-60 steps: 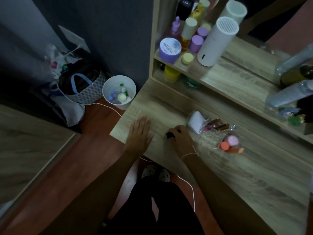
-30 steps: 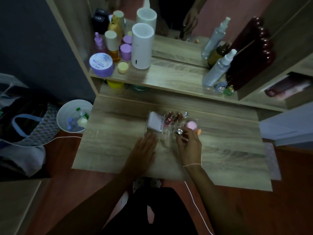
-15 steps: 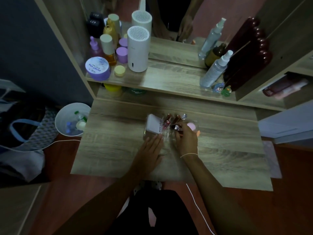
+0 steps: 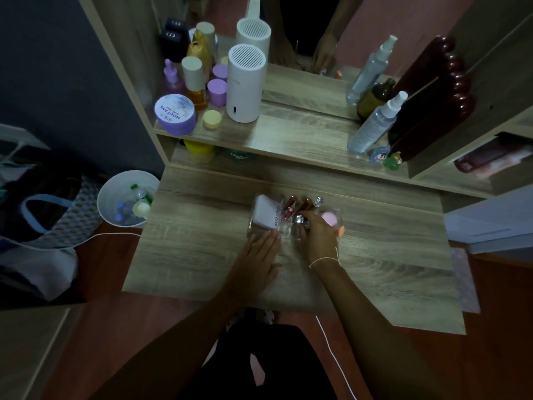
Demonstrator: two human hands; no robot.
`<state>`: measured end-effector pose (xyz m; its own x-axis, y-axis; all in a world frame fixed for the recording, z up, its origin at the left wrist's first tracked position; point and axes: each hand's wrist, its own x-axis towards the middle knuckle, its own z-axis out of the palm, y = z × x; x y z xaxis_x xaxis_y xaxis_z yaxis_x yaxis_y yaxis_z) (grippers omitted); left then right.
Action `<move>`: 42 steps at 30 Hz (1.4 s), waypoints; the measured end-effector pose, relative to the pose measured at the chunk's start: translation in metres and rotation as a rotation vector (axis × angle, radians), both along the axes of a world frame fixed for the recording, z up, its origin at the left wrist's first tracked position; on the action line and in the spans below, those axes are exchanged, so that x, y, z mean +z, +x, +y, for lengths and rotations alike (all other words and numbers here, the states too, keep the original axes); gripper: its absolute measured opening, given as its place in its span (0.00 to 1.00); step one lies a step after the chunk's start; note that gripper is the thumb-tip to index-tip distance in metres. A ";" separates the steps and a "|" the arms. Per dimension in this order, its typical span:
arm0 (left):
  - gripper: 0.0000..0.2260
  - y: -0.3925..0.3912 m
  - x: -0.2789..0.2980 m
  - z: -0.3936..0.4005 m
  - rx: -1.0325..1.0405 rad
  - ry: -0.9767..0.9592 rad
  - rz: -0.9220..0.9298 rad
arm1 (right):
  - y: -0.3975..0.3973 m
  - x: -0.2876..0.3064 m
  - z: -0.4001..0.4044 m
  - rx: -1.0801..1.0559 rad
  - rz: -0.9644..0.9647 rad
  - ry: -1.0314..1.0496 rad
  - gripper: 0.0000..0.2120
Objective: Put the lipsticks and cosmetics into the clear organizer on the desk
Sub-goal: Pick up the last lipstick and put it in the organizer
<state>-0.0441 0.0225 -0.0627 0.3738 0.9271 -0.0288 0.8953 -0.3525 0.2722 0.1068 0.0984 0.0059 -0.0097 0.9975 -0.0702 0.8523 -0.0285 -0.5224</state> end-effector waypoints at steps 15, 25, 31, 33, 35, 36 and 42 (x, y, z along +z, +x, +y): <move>0.27 0.000 -0.003 0.000 -0.006 -0.004 -0.006 | 0.003 0.014 -0.029 0.124 -0.015 0.067 0.21; 0.28 0.001 -0.003 -0.001 -0.003 0.006 0.003 | 0.004 0.013 -0.028 0.124 -0.028 0.046 0.20; 0.28 0.000 -0.005 0.000 -0.003 -0.021 -0.002 | 0.006 0.024 -0.019 0.079 -0.013 0.232 0.15; 0.28 0.000 -0.006 0.000 -0.002 -0.021 -0.005 | 0.008 0.032 -0.007 0.047 -0.011 0.345 0.12; 0.28 0.000 -0.007 -0.001 -0.003 -0.019 -0.003 | 0.011 0.040 0.010 0.013 -0.003 0.407 0.11; 0.28 0.001 -0.007 -0.001 -0.003 -0.019 -0.002 | 0.012 0.043 0.018 0.004 -0.004 0.409 0.11; 0.28 0.001 -0.004 0.000 0.007 -0.026 0.002 | 0.011 0.042 0.048 0.024 -0.071 0.140 0.17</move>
<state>-0.0430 0.0225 -0.0667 0.3672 0.9286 -0.0536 0.8982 -0.3391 0.2797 0.1174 0.1460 0.0477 -0.0333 0.9971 0.0686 0.8870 0.0611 -0.4578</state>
